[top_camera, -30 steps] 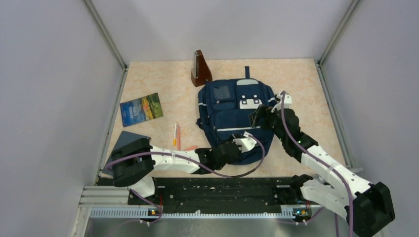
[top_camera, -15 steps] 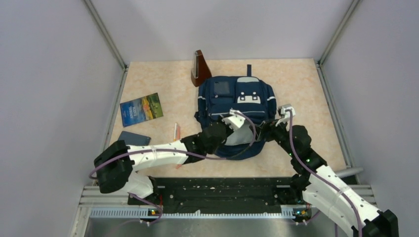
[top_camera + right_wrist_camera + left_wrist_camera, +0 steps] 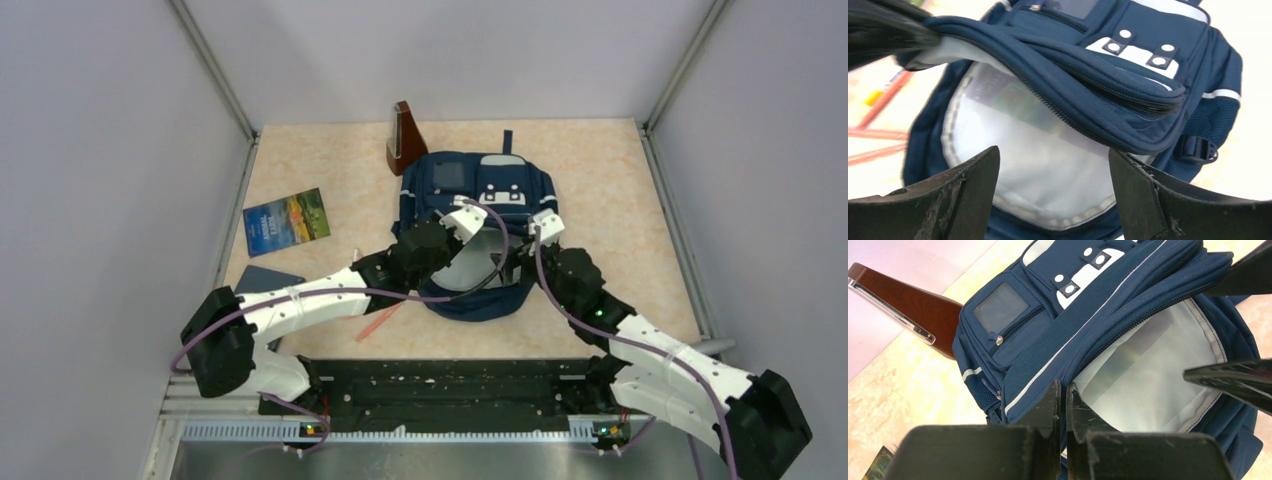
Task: Pack the student bag
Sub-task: Unzip the student bag at the center of the board.
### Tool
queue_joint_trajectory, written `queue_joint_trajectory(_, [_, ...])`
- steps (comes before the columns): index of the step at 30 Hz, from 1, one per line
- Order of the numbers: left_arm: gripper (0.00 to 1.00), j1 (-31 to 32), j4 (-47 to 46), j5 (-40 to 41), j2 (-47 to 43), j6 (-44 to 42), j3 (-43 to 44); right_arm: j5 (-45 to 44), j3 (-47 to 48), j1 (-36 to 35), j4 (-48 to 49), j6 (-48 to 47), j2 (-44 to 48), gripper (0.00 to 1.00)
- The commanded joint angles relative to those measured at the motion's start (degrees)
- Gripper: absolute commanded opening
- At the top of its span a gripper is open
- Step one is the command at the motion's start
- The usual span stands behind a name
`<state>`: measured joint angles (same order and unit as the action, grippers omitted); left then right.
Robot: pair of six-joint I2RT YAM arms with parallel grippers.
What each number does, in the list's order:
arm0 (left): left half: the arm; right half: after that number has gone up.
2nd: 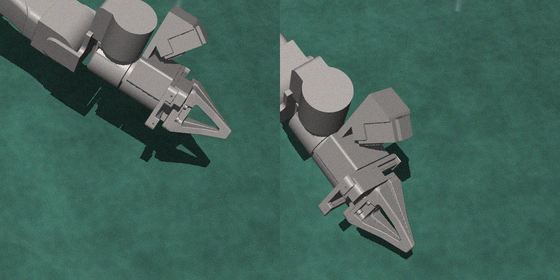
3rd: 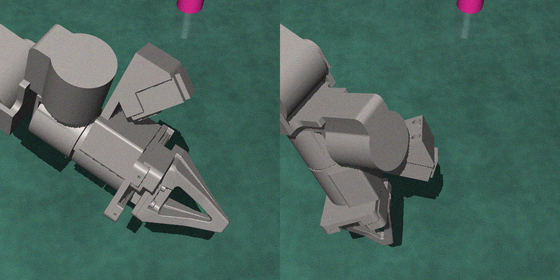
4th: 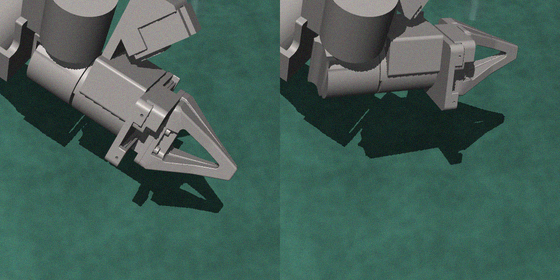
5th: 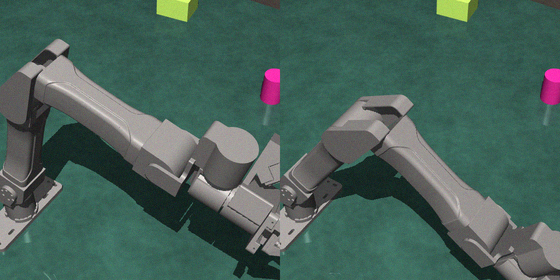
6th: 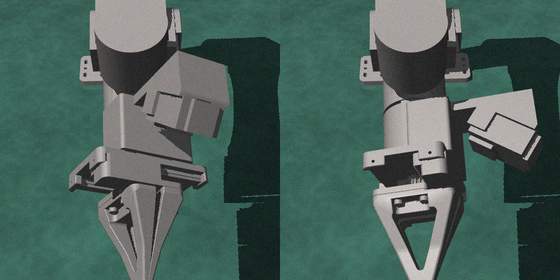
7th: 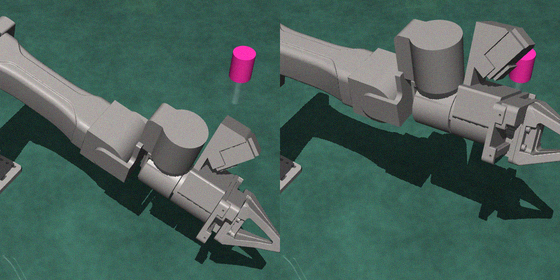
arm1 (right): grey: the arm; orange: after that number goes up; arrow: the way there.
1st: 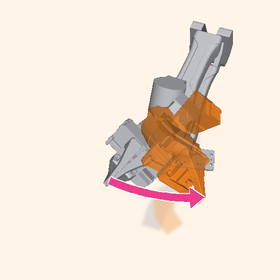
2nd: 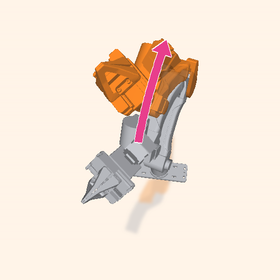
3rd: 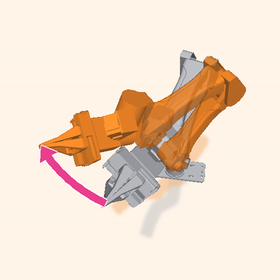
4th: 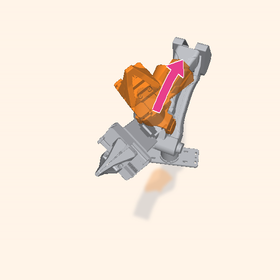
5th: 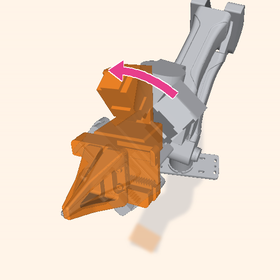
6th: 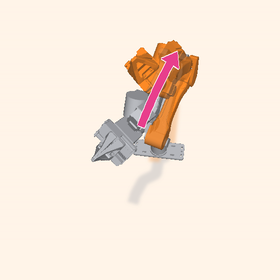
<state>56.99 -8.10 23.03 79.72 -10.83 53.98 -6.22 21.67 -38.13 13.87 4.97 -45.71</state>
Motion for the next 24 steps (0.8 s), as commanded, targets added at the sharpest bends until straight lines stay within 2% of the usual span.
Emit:
queue_joint_trajectory(1, [0.00, -1.79, -0.84, 0.75, -3.85, -0.05, 2.83, -10.52, 5.85, -1.11, 5.79, -4.64, -6.60, 0.77])
queue_joint_trajectory(5, [0.00, -2.85, 0.12, -1.36, -4.42, 0.42, 2.62, -16.19, 9.20, -1.68, 6.64, -9.29, -12.10, 0.71])
queue_joint_trajectory(8, [0.00, -3.69, 0.63, -1.50, -4.40, 0.88, 3.07, -16.71, 10.61, -1.77, 6.11, -11.23, -12.46, 0.69])
queue_joint_trajectory(15, [0.00, -6.20, 2.74, -3.98, -4.19, 2.09, 4.82, -15.38, 9.29, -1.78, 6.48, -12.34, -7.20, 0.76])
queue_joint_trajectory(24, [0.00, -6.96, 5.06, -6.35, -5.45, 2.04, 5.37, -11.44, 13.15, -1.70, 6.53, -16.74, -12.41, 0.78])
